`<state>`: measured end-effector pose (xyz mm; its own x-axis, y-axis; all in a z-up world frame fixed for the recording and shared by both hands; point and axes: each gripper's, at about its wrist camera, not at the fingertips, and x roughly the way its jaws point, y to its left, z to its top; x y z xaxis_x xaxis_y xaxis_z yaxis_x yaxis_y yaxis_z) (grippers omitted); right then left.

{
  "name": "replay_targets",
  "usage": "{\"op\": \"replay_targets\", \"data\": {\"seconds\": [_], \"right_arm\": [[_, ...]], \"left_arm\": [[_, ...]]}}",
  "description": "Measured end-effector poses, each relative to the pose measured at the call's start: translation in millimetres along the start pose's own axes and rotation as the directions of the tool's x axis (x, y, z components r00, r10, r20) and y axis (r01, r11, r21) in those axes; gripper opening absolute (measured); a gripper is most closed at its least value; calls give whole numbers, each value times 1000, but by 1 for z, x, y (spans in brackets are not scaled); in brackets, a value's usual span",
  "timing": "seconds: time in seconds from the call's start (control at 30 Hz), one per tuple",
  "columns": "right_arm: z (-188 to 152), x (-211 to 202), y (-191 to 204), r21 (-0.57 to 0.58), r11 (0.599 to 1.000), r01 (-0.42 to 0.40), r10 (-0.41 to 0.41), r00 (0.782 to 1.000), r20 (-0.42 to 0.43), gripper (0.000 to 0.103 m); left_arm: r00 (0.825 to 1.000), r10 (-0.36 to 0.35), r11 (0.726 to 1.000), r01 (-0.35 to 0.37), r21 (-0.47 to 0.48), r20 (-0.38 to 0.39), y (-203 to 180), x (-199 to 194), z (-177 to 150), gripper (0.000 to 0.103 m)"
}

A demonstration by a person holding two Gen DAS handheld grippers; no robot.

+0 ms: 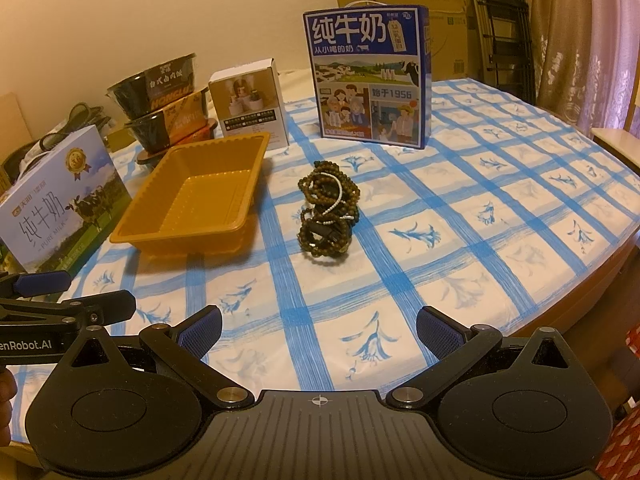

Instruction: Organize jewelry

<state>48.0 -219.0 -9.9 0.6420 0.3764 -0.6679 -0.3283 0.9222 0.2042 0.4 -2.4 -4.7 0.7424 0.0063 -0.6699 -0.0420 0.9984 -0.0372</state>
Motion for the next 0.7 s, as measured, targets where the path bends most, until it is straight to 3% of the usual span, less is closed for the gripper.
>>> {"op": "replay_targets", "data": {"seconds": [0.7], "right_arm": [[1, -2, 2, -1, 1000, -1, 1, 1000, 3, 103]], "left_arm": [[1000, -1, 1000, 1, 0, 1, 0, 0, 0, 100]]}}
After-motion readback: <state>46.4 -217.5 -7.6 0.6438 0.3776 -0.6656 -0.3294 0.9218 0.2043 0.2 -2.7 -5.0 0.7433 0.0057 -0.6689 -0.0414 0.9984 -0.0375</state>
